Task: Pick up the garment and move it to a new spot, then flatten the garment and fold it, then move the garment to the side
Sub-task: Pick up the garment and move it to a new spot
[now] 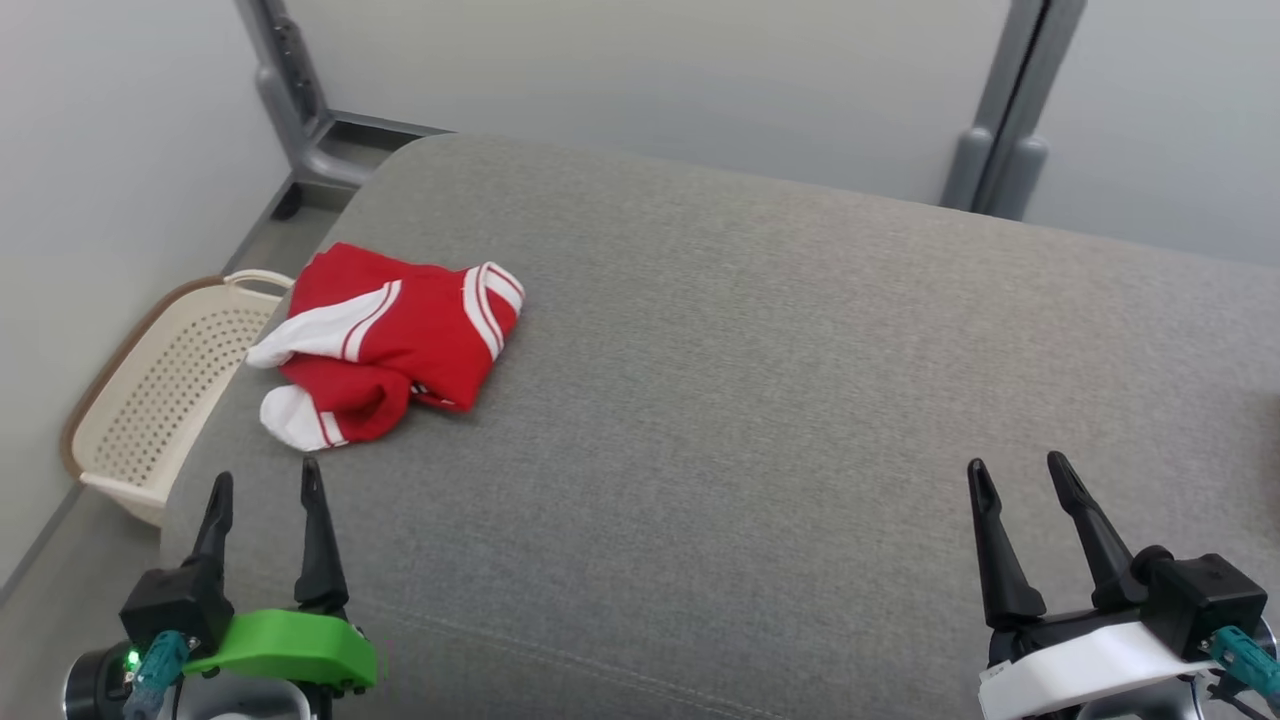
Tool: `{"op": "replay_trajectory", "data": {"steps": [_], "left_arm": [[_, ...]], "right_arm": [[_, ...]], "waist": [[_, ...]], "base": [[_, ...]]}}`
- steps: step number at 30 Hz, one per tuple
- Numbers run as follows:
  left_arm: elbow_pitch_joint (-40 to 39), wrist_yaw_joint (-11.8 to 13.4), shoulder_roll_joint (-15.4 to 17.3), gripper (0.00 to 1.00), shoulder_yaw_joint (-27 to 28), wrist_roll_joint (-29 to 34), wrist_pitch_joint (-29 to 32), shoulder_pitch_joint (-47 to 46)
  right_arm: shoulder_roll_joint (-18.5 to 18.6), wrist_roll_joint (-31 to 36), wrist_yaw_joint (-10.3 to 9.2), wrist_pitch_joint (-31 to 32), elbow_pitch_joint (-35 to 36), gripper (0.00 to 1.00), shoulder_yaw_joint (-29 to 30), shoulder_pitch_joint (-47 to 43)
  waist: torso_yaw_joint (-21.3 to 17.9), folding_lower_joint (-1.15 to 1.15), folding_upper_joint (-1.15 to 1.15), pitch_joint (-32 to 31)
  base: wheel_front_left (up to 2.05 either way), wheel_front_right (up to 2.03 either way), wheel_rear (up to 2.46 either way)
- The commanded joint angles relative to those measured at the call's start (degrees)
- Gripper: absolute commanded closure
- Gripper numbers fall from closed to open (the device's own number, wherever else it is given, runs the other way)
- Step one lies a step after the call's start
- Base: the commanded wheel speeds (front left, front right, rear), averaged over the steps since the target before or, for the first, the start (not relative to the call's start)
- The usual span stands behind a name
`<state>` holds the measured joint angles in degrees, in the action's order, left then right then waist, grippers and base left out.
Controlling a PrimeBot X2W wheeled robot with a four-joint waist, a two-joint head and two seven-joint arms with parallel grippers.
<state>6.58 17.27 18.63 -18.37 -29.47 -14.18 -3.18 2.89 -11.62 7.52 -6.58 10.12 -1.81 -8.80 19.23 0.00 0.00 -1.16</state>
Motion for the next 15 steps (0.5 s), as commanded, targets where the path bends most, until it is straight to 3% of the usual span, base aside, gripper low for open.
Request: {"op": "replay_trajectory", "data": {"steps": [1, 7, 15], "left_arm": [[-0.3, 0.4, 0.4, 0.0, 0.7, -0.5, -0.3, 0.8], [-1.1, 0.6, 0.2, 0.0, 1.7, -1.0, -0.5, 1.9], [-1.6, 0.8, -0.5, 0.0, 1.8, -1.1, -0.6, 1.8]], "right_arm": [[0.1, -0.4, -0.06, 0.2, 0.5, 0.0, -0.3, -0.6], [0.1, -0.4, -0.06, 0.5, 1.1, 0.0, -1.3, -0.3], [0.1, -0.2, -0.06, 0.5, 0.7, 0.0, -1.6, 0.5]], "waist": [[5.9, 0.0, 0.0, -0.3], [9.2, 0.0, 0.0, 0.0], [10.3, 0.0, 0.0, 0.7]], "base": [[0.0, 0.0, 0.0], [0.0, 0.0, 0.0], [0.0, 0.0, 0.0]]}}
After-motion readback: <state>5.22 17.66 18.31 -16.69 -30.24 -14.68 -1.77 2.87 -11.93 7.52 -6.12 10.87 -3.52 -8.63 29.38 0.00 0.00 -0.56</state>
